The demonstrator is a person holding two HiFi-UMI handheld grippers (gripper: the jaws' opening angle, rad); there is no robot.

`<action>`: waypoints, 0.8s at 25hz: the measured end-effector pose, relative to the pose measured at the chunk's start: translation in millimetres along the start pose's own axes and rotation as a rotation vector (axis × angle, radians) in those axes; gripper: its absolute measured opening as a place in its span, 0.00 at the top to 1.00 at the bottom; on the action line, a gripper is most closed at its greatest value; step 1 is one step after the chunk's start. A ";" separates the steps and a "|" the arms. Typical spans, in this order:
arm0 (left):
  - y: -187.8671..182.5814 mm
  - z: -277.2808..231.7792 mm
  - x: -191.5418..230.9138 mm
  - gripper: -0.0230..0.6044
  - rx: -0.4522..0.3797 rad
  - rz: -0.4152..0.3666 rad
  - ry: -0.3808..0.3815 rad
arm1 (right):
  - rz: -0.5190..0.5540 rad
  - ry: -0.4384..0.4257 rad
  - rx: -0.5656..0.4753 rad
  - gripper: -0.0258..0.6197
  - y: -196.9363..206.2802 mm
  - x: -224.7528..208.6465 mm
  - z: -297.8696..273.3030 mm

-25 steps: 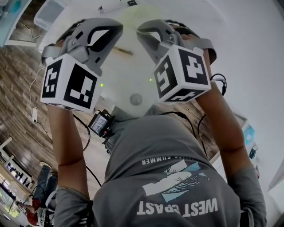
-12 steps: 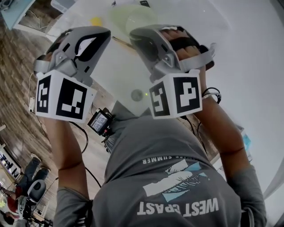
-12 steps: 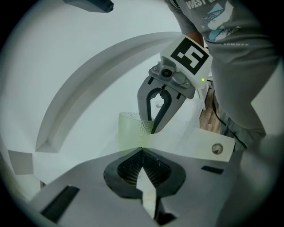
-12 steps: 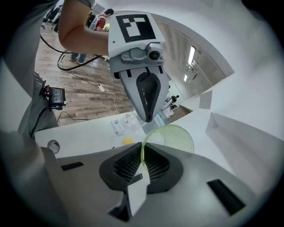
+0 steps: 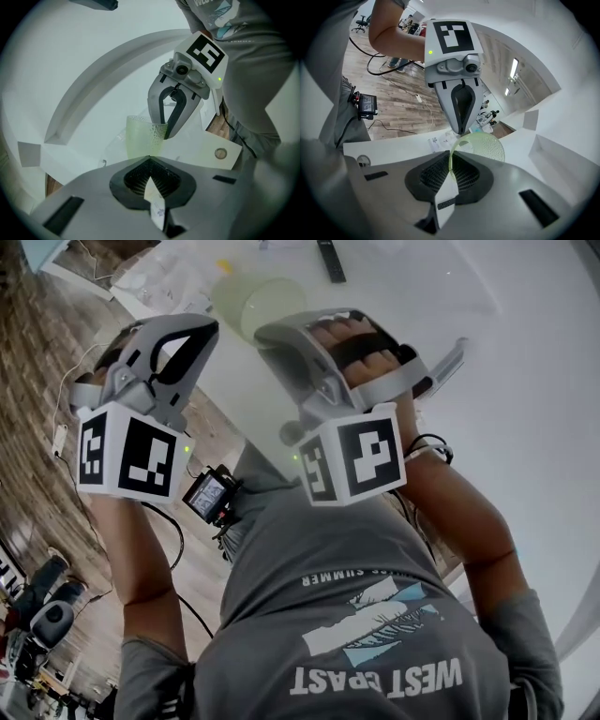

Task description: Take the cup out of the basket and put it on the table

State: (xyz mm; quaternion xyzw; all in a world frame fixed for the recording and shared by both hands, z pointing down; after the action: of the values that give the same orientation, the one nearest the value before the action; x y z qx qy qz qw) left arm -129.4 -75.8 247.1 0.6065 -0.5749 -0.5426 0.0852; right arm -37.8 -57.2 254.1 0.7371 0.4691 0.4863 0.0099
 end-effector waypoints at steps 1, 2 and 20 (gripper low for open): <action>3.8 1.1 -2.2 0.95 0.006 0.007 -0.002 | 0.000 -0.013 -0.007 0.92 -0.9 3.1 -3.9; 6.7 1.4 -3.7 0.95 0.011 0.013 -0.005 | -0.003 -0.027 -0.013 0.92 -1.0 5.7 -6.9; 76.0 9.2 -35.8 0.95 0.085 0.166 -0.024 | -0.123 -0.341 0.021 0.92 6.5 59.8 -77.6</action>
State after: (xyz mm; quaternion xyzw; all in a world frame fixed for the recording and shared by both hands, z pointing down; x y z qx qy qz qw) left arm -173.4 -67.4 318.8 0.5534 -0.6467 -0.5157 0.0971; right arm -84.6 -53.2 340.3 0.7789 0.5098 0.3479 0.1113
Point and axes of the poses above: the fingertips, and each gripper's own axes: z backward along the fingers, x to its left, y out of its underside, the point moved 6 cm from there along z, backward along the fingers, and after that the axes turned 15 degrees about -x, right-handed, at the moved point
